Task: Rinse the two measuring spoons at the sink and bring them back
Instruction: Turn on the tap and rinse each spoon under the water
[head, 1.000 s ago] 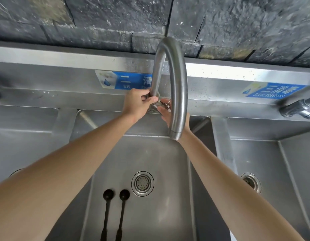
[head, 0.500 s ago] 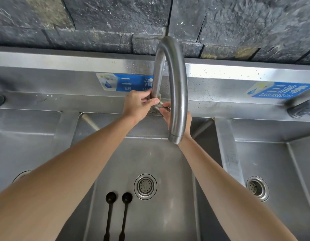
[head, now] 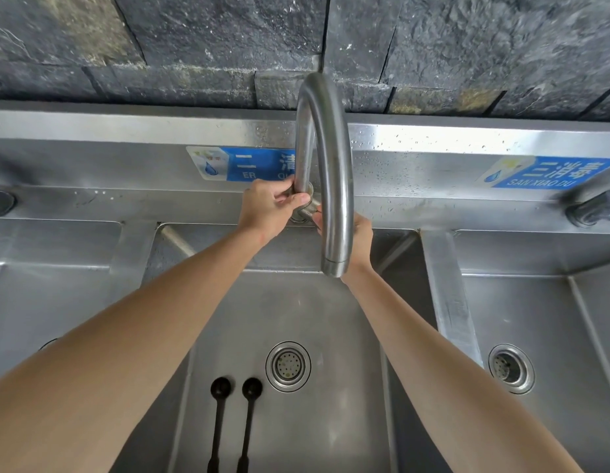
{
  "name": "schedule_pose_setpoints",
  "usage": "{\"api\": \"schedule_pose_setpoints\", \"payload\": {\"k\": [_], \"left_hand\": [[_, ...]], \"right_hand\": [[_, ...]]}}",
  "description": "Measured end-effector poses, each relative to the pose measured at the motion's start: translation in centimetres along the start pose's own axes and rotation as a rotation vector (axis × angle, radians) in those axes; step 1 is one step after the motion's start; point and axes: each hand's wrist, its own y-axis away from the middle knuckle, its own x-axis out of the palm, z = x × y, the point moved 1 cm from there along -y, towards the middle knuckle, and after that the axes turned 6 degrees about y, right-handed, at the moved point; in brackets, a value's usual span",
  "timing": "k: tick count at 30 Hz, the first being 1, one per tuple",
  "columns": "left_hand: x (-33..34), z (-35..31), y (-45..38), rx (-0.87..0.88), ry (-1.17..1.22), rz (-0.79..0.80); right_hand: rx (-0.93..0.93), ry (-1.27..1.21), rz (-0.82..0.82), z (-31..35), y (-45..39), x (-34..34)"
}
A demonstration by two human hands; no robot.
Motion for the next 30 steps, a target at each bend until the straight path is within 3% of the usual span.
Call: {"api": "schedule_pose_setpoints", "payload": {"k": [10,17,21,30], "left_hand": [[0.2,0.4,0.2,0.008,-0.058,-0.008],[0.2,0.7,2.5,-0.082,-0.004,0.036],[-0.2,4.0,8.2,-0.154,0.011,-0.031],[-1.7,14.7,19.9,-0.413,-0.007,0.121]], "right_hand": [[0.039,0.012,0.032,-0.1,0.2,-0.3],[0.117,0.202,0.129,0.7,3.5,-2.4],[0.177,0.133,0.137,-0.6,8.8,-4.1],[0.365,0.21,0.097,-7.2,17.6,-4.0]]}}
